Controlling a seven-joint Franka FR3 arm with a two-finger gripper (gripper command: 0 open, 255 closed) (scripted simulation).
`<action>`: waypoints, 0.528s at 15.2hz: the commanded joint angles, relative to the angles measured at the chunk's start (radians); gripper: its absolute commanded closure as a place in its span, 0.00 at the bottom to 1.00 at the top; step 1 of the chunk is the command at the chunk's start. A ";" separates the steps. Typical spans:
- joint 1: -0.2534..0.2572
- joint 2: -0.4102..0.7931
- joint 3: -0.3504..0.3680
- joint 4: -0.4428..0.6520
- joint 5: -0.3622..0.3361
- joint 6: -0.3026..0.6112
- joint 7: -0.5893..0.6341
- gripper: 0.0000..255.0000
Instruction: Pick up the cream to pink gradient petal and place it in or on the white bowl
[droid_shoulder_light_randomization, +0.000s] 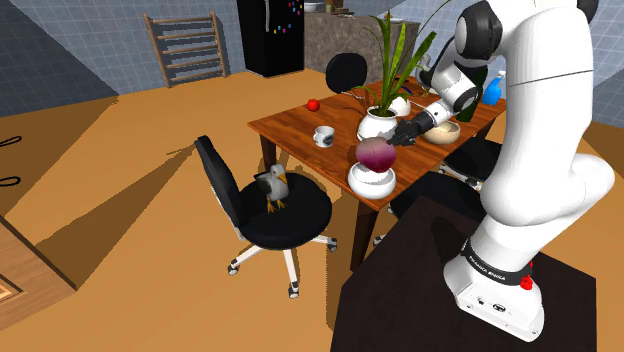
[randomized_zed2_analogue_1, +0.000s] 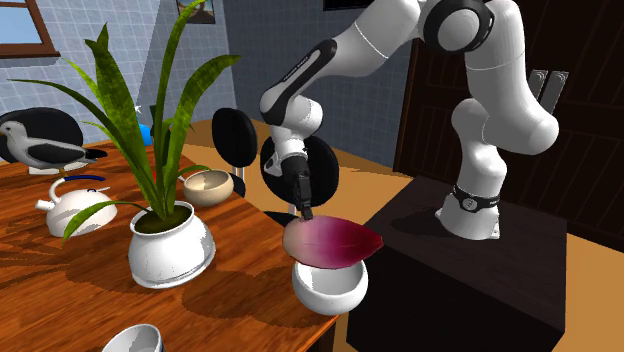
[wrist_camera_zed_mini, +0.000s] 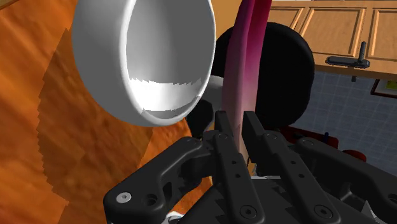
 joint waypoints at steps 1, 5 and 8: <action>-0.005 0.022 0.007 0.002 0.011 0.007 -0.017 1.00; -0.015 0.067 0.021 0.011 0.032 0.018 -0.047 1.00; -0.023 0.102 0.032 0.020 0.048 0.026 -0.069 1.00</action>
